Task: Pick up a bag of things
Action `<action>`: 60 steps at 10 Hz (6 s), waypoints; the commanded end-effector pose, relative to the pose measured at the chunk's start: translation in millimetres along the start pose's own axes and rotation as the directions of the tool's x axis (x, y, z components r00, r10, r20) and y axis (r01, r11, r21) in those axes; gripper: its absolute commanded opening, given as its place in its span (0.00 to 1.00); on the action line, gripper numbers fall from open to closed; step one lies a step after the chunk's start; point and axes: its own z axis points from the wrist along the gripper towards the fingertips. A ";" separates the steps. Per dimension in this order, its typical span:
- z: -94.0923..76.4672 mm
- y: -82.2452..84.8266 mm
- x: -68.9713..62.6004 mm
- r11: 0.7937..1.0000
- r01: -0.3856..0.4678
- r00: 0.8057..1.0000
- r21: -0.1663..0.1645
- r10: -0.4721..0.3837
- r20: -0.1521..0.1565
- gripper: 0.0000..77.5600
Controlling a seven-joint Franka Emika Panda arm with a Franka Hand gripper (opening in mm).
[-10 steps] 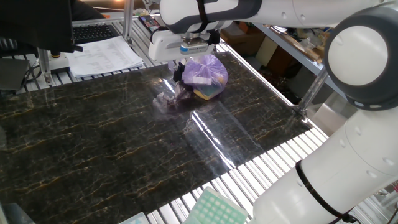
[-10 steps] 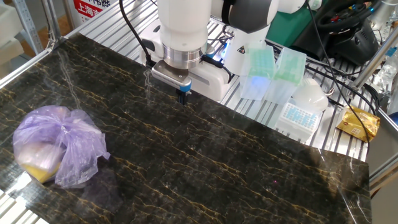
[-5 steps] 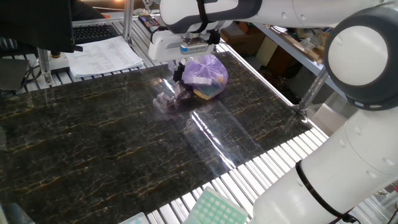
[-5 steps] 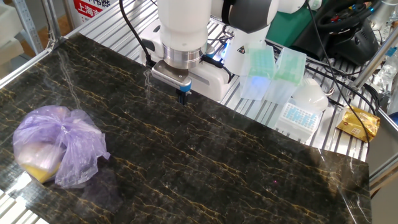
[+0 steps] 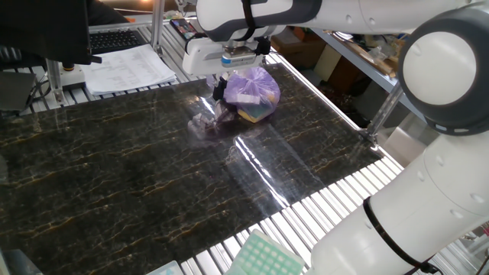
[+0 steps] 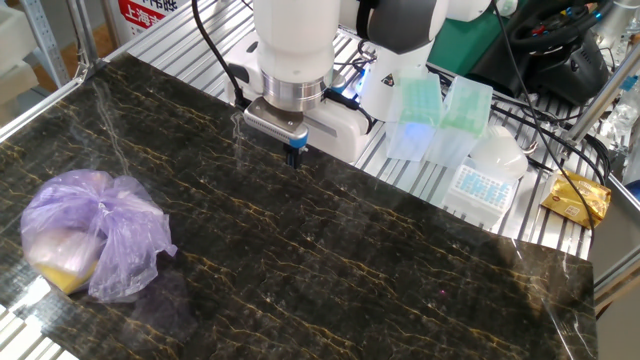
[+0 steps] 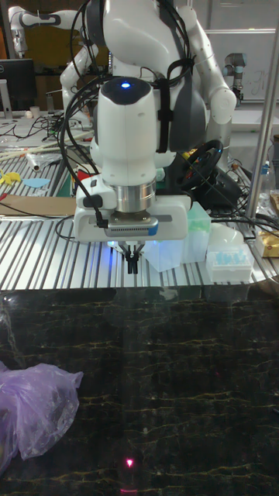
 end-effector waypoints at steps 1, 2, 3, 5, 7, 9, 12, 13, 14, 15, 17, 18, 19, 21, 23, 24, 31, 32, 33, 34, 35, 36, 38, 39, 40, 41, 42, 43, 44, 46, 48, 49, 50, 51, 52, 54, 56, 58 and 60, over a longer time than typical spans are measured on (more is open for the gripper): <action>-1.5 -0.1 -0.6 1.000 0.000 1.000 0.000 0.000 0.003 0.00; -1.5 -0.1 -0.6 1.000 0.000 1.000 0.001 0.000 0.004 0.00; -1.5 -0.1 -0.6 1.000 0.000 1.000 0.001 0.000 0.004 0.00; -1.5 -0.1 -0.6 1.000 -0.001 1.000 0.000 0.001 0.004 0.00; -1.5 -0.1 -0.6 1.000 -0.002 1.000 0.001 0.002 0.003 0.00; -1.5 -0.1 -0.6 1.000 -0.009 1.000 0.002 0.009 0.003 0.00; -1.5 -0.1 -0.6 1.000 -0.005 1.000 0.004 0.005 0.002 0.00; -1.5 -0.1 -0.6 1.000 -0.003 1.000 0.007 0.003 0.002 0.00; -1.5 -0.1 -0.6 1.000 -0.003 1.000 0.006 0.003 0.002 0.00; -1.5 -0.1 -0.6 1.000 -0.005 1.000 0.005 0.005 0.004 0.00; -1.5 -0.1 -0.6 1.000 -0.001 1.000 0.002 0.001 0.004 0.00; -1.5 -0.1 -0.6 1.000 0.001 1.000 0.002 -0.001 0.004 0.00; -1.5 -0.1 -0.6 1.000 0.001 1.000 0.002 -0.001 0.004 0.00; -1.5 -0.1 -0.6 1.000 0.001 1.000 0.002 -0.001 0.003 0.00; -1.5 -0.1 -0.6 1.000 0.000 1.000 0.002 0.000 0.003 0.00; -1.5 -0.1 -0.6 1.000 0.001 1.000 0.002 -0.001 0.003 0.00; -1.5 -0.1 -0.6 1.000 0.003 1.000 0.001 -0.003 0.004 0.00; -1.5 -0.1 -0.6 1.000 0.003 1.000 0.001 -0.003 0.004 0.00; -1.5 -0.1 -0.6 1.000 0.004 1.000 0.000 -0.004 0.004 0.00; -1.5 -0.1 -0.6 1.000 0.004 1.000 0.000 -0.004 0.004 0.00; -1.5 -0.1 -0.6 1.000 0.005 1.000 0.000 -0.005 0.004 0.00; -1.5 -0.1 -0.6 1.000 0.005 1.000 0.000 -0.005 0.004 0.00; -1.5 -0.1 -0.6 1.000 0.005 1.000 0.000 -0.005 0.004 0.00; -1.5 -0.1 -0.6 1.000 0.006 1.000 0.000 -0.006 0.004 0.00; -1.5 -0.1 -0.6 1.000 0.006 1.000 0.000 -0.006 0.004 0.00; -1.5 -0.1 -0.6 1.000 0.006 1.000 0.000 -0.006 0.004 0.00; -1.5 -0.1 -0.6 1.000 0.006 1.000 0.000 -0.006 0.004 0.00; -1.5 -0.1 -0.6 1.000 0.006 1.000 0.000 -0.006 0.004 0.00; -1.5 -0.1 -0.6 1.000 0.006 1.000 0.000 -0.006 0.004 0.00; -1.5 -0.1 -0.6 1.000 0.007 1.000 0.003 -0.007 0.007 0.00; -1.5 -0.1 -0.6 1.000 0.007 1.000 0.002 -0.007 0.017 0.00; -1.5 -0.1 -0.6 1.000 0.005 1.000 0.004 -0.006 0.017 0.00; -1.5 -0.1 -0.6 1.000 0.005 1.000 0.010 -0.005 0.016 0.00; -1.5 -0.1 -0.6 1.000 0.004 1.000 0.015 -0.005 0.016 0.00; -1.5 -0.1 -0.6 0.999 0.003 1.000 0.032 -0.003 0.017 0.00; -1.5 -0.1 -0.6 1.000 0.002 1.000 0.031 -0.002 0.017 0.00; -1.5 -0.1 -0.6 0.999 -0.002 1.000 0.033 0.002 0.015 0.00; -1.5 -0.1 -0.6 0.999 -0.025 0.999 0.030 0.024 0.023 0.00; -1.5 -0.1 -0.6 0.999 -0.025 0.999 0.032 0.024 0.035 0.00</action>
